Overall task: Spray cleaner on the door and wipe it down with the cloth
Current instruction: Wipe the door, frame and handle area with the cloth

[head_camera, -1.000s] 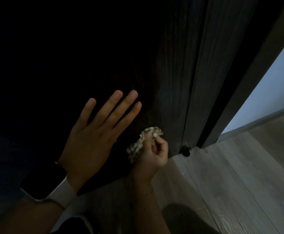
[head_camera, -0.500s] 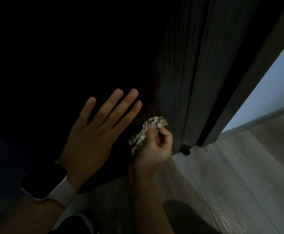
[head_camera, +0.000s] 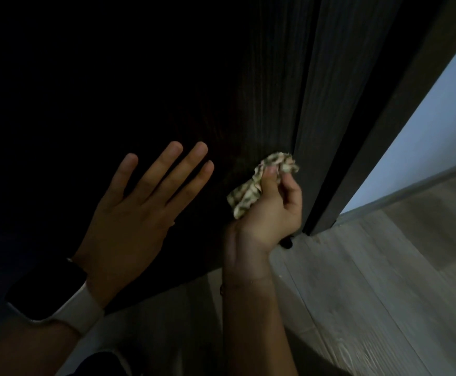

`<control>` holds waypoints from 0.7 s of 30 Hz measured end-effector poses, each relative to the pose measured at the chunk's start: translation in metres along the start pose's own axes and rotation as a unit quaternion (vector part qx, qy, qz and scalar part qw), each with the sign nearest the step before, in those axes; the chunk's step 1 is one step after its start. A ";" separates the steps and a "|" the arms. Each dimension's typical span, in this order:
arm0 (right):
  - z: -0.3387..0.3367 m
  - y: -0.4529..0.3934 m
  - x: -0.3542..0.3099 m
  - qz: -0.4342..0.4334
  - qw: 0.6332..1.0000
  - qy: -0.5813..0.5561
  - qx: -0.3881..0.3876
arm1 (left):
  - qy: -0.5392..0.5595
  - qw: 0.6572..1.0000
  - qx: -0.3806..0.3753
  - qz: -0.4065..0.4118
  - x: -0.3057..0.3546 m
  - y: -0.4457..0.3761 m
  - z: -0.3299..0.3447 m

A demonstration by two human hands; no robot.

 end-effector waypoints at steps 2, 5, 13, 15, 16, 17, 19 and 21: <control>-0.006 -0.003 0.002 0.007 1.000 0.018 0.007 | 0.000 1.000 -0.010 0.000 0.001 0.001 0.001; -0.040 -0.019 0.025 0.084 0.993 0.042 0.072 | -0.026 1.000 -0.012 0.003 0.001 0.003 0.002; -0.023 -0.006 0.007 0.034 0.998 0.023 0.043 | -0.030 0.999 -0.013 0.008 0.000 0.004 0.001; 0.005 0.010 -0.015 -0.052 0.999 0.013 -0.003 | -0.034 0.999 -0.014 0.007 0.001 0.005 0.002; 0.016 0.017 -0.024 -0.084 0.996 0.009 -0.025 | -0.034 0.999 -0.016 0.005 0.001 0.005 0.002; 0.022 0.020 -0.029 -0.103 0.994 0.004 -0.042 | -0.033 0.999 -0.017 0.004 0.002 0.005 0.002; 0.026 0.020 -0.030 -0.123 0.990 0.006 -0.063 | -0.022 1.000 -0.019 0.002 0.002 0.003 0.002; 0.016 0.012 -0.024 -0.126 0.991 0.025 -0.043 | -0.005 1.000 -0.012 0.000 0.001 0.002 0.001</control>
Point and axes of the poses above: each hand's wrist, its own y-axis away from the middle knuckle, its own z-axis out of the palm, x = y × z, the point moved 2 cm from there along -y, towards the middle knuckle, and after that the axes turned 2 degrees about y, right-handed, at the moved point
